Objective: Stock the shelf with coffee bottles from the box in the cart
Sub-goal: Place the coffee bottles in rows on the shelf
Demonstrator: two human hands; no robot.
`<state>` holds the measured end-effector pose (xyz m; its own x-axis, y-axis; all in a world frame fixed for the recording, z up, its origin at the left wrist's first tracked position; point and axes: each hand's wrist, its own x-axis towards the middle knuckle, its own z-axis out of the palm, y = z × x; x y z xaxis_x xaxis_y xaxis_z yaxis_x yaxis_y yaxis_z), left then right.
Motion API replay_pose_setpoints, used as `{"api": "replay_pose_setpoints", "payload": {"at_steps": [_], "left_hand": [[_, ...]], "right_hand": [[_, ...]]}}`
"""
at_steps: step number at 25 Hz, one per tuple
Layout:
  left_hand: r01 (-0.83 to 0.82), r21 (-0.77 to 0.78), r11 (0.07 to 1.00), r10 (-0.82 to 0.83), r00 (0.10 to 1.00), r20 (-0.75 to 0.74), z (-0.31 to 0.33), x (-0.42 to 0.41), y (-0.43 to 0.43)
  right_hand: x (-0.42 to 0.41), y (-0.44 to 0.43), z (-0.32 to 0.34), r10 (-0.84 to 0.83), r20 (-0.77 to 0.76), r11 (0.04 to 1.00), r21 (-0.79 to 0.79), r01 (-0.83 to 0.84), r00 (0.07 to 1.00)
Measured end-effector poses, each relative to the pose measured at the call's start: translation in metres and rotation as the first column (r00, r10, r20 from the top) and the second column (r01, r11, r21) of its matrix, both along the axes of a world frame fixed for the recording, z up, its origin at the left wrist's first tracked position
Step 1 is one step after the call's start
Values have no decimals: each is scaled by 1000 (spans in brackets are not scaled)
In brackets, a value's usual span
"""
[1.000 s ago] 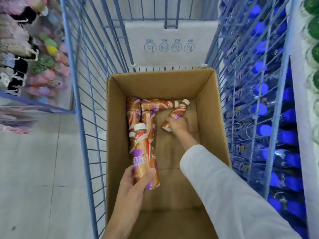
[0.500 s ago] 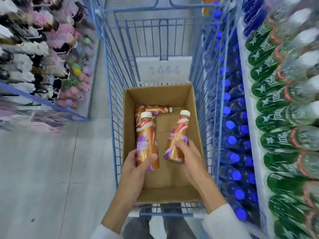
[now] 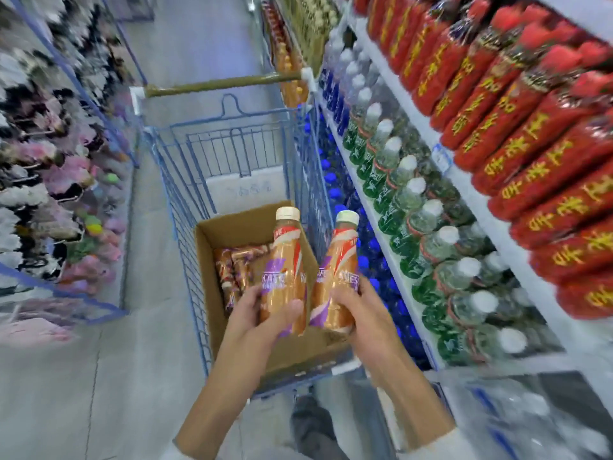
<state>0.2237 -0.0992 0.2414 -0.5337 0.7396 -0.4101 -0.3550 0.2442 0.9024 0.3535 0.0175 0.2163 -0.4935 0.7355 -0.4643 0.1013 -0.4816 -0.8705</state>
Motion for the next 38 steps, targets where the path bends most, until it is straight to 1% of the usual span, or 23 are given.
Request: {"api": "replay_pose_setpoints", "payload": {"at_steps": [5,9,12,16,20,23,28,30,33,35,38], "left_hand": [[166,133,977,-166,986,-10,29,51,-26],[353,198,915,-352,935,-42,53,100,-44],[460,212,862,-452,888,-89,70,138,-51],[606,230,761,-599,793,-107,89,196,-54],[730,235,642,-723,678,-133,101,280,-58],[828,217,517,-817,553,-164,106,360,-70],[884,258,390,-881,440,-176,109,495,-101],[898,274,345,-890,405,-208,112,542,-115],[917,289,275,-905,348,-243,128,608,-126],[921,322,219,-899,319,-301,147,648,-120],[910,384,156,-859,317,-402,187,710,-94]], "right_hand": [[75,-59,41,-154,-39,983,96,158,987],[133,-101,64,-290,-57,946,132,295,955],[175,-126,79,-398,-75,902,150,405,914],[243,-163,97,-543,-92,815,182,550,835],[328,-207,114,-688,-104,689,217,691,718],[400,-245,127,-770,-137,583,245,774,624],[518,-305,141,-856,-194,424,266,866,479],[558,-324,146,-869,-215,384,277,881,446],[617,-346,168,-866,-236,361,314,878,441],[654,-349,192,-859,-251,338,375,863,446],[711,-331,229,-862,-266,255,510,822,432]]}}
